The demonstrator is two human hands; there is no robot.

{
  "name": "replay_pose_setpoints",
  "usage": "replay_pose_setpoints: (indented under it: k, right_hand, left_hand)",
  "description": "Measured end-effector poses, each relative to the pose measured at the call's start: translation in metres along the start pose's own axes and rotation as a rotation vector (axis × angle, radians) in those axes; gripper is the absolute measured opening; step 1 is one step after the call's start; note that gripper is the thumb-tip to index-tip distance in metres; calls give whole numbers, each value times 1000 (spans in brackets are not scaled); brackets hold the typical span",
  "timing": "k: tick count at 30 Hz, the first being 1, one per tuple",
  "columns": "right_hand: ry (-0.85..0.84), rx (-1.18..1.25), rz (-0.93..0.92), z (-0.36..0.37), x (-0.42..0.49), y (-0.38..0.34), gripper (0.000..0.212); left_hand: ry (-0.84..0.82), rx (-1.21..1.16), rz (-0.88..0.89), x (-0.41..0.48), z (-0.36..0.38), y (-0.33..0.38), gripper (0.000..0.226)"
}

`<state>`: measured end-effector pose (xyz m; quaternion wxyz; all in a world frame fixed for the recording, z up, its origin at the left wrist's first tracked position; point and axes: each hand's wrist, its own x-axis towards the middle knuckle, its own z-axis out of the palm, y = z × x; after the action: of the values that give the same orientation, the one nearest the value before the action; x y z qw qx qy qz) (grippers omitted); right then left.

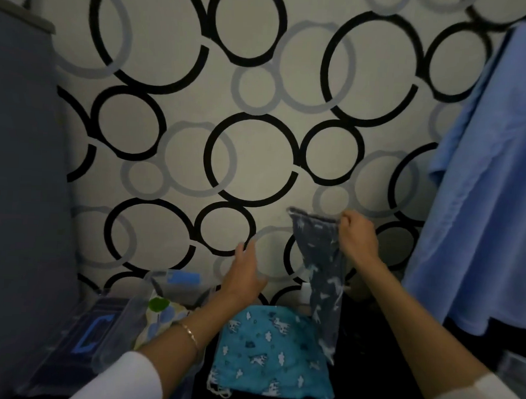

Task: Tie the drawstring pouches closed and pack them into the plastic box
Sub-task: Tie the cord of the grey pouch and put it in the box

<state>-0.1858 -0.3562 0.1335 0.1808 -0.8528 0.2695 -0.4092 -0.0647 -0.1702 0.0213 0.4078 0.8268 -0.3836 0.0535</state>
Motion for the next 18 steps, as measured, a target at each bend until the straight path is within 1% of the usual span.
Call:
replay_pose_setpoints:
  k: [2, 4, 6, 8, 10, 11, 12, 14, 15, 16, 18]
  right_hand:
    - [-25, 7, -71, -12, 10, -13, 30]
    - [-72, 41, -126, -17, 12, -24, 30]
    - [-137, 79, -163, -17, 10, -33, 35]
    - [-219, 97, -184, -13, 4, -37, 38]
    - [-304, 152, -174, -6, -3, -36, 34]
    - [-343, 204, -152, -1, -6, -35, 31]
    - [-378, 262, -121, 5, -8, -33, 29]
    - [-416, 359, -29, 17, -15, -27, 26]
    - [-428, 395, 23, 23, -20, -22, 26]
    - [-443, 424, 73, 29, -25, -17, 28]
    - [-508, 464, 155, 40, -40, -5, 34]
  left_hand:
    - [49, -22, 20, 14, -7, 21, 96]
    - [105, 13, 67, 27, -17, 36, 100]
    - [171, 59, 105, 36, -29, 48, 103]
    - [215, 134, 136, 42, -41, 52, 106]
    - [191, 265, 140, 46, -50, 48, 105]
    - [164, 347, 133, 47, -54, 44, 99]
    - [137, 427, 125, 47, -57, 38, 86]
    - [103, 574, 125, 45, -61, 27, 43]
    - [91, 625, 125, 43, -62, 20, 27]
    - [72, 643, 125, 39, -62, 12, 23]
    - [-16, 591, 114, 29, -61, -3, 27]
